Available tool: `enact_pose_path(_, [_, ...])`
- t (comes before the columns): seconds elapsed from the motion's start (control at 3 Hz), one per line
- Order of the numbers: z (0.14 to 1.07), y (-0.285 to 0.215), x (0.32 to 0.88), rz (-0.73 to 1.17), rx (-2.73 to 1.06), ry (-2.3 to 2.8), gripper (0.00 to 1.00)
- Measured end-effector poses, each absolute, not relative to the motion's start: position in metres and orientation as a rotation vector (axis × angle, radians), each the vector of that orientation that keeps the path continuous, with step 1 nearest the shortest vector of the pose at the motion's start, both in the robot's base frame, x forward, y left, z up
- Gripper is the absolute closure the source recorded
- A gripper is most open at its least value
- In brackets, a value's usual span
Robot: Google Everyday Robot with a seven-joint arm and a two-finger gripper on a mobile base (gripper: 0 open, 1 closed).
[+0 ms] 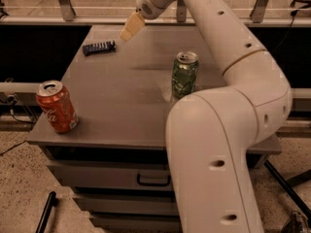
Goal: Move rxbar blueberry near coke can
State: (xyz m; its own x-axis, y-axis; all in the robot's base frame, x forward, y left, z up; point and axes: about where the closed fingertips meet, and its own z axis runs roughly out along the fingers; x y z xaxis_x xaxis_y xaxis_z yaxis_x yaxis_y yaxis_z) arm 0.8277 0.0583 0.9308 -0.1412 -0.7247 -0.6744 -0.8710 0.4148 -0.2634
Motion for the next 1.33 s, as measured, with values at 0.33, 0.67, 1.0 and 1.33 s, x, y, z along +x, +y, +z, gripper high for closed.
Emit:
enact_pose_path(0.33, [0.906,0.079,0.852,0.306,-1.3,1.9,0.0])
enact_pose_path(0.67, [0.888,0.095,0.864,0.398,-1.248,1.889,0.0])
enact_pose_path(1.0, [0.864,0.122,0.866,0.503,-1.267,1.839,0.0])
enact_pose_path(1.33, [0.862,0.121,0.867,0.508,-1.268,1.84,0.0])
